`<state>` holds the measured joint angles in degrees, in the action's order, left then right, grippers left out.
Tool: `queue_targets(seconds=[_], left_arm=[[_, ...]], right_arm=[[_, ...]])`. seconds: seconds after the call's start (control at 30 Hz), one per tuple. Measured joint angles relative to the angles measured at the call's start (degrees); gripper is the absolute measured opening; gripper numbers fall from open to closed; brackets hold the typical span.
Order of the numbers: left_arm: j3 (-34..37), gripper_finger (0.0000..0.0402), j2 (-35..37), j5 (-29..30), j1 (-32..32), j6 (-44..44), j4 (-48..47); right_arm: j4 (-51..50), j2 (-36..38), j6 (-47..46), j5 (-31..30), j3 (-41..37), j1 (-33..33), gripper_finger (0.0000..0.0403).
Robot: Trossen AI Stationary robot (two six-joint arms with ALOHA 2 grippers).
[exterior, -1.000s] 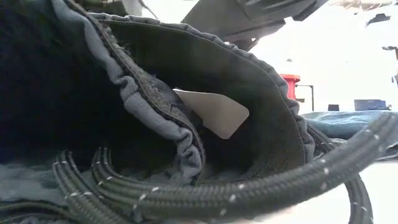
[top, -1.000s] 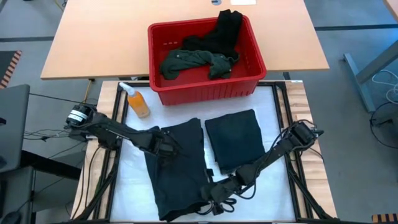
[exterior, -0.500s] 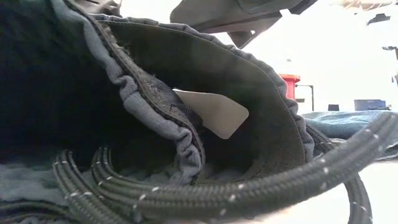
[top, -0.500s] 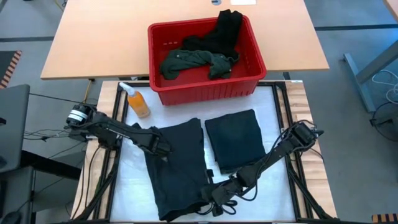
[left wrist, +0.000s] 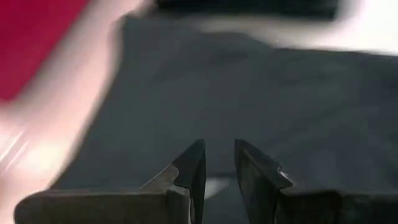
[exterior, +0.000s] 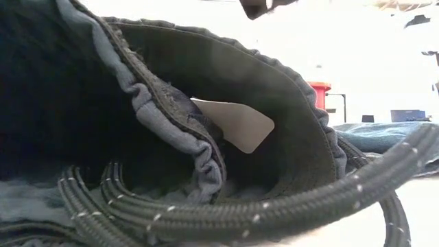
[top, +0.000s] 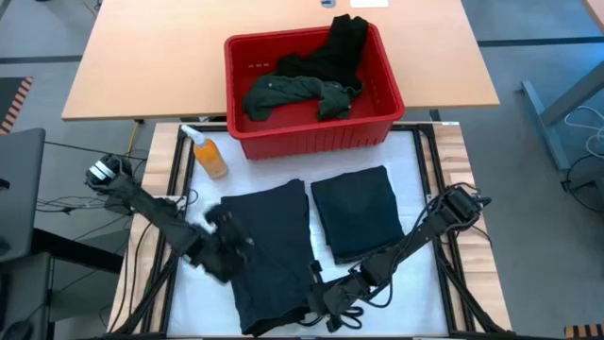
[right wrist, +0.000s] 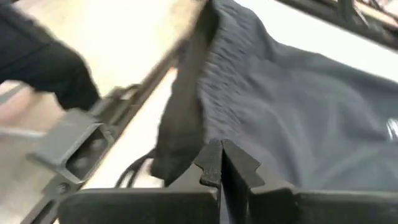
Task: Fold Laundry from Bin
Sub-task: Fold the dark blue shorts
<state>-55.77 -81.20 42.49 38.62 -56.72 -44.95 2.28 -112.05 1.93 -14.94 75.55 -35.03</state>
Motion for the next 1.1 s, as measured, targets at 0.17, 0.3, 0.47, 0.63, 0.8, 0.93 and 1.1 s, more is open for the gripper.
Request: queue_targets(seconds=[0.17, 0.3, 0.47, 0.63, 0.8, 0.93, 1.1], left_arm=[[0.92, 0.0075, -3.77, 0.35, 5.07, 16.94, 21.13], [0.92, 0.0075, -5.82, -0.01, 5.89, 21.81, 25.43], [0.94, 0.0075, -6.09, -1.64, 4.85, 21.74, 24.86], [0.94, 0.0075, -6.09, -3.65, 3.91, 21.78, 24.93], [0.94, 0.0075, -6.09, -5.04, 3.73, 21.42, 25.09], [0.96, 0.0075, -6.09, -5.11, 3.73, 20.79, 24.94], [0.96, 0.0075, -6.09, -4.31, 3.18, 21.08, 24.99]], right_arm=[[0.63, 0.00, 9.36, 0.27, 1.59, -1.47, 0.0057], [1.32, 0.00, 11.16, 1.83, 3.23, -2.11, 0.0103], [1.36, -0.23, 8.79, 1.77, 4.12, -2.12, 0.0185], [-2.89, -4.40, 14.32, -0.64, 4.19, -2.07, 0.0261], [-7.16, -6.86, 19.41, -6.73, 4.07, -2.82, 0.0286], [-7.61, -6.93, 19.18, -5.13, 4.10, -2.89, 0.0286], [-6.44, -7.32, 22.27, -2.65, 3.99, -2.75, 0.0286]])
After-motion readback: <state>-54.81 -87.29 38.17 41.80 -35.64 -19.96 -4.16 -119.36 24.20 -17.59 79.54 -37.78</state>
